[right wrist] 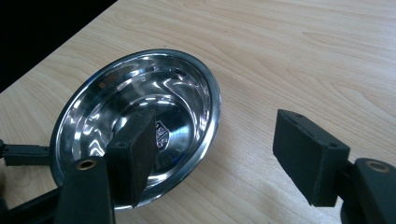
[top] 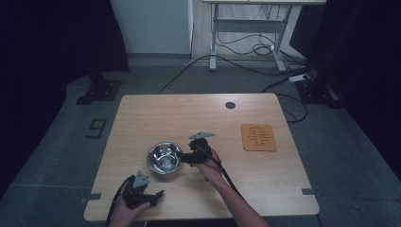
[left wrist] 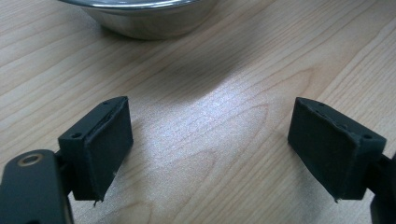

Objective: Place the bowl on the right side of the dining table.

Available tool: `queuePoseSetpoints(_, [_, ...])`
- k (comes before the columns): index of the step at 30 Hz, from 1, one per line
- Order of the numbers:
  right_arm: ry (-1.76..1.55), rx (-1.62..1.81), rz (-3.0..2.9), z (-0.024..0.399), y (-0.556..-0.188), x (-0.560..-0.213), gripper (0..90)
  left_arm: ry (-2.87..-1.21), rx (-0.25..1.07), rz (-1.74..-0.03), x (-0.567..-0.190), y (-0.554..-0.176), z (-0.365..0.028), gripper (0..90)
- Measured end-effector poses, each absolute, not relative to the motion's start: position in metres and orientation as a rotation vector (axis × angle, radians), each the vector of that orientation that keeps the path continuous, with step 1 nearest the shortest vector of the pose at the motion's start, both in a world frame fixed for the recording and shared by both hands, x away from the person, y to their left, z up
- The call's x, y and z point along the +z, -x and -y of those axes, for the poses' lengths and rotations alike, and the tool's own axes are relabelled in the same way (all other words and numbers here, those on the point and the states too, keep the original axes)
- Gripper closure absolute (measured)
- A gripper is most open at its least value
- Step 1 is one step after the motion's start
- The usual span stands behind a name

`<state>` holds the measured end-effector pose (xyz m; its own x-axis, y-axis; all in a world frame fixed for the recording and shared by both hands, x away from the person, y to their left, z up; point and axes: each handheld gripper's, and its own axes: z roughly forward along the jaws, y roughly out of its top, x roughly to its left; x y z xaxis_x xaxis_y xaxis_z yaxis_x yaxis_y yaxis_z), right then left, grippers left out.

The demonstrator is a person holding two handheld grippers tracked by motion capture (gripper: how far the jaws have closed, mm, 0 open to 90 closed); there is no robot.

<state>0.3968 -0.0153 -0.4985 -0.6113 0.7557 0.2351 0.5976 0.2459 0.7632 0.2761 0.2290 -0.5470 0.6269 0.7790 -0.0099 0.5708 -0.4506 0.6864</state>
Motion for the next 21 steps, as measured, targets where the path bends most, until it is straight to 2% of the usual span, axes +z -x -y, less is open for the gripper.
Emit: queuePoseSetpoints(21, [-1.302, 1.227, -2.399, -0.006, -0.406, -0.517, 34.2, -2.186, 0.407, -1.05, -0.547, -0.276, -0.229, 13.6])
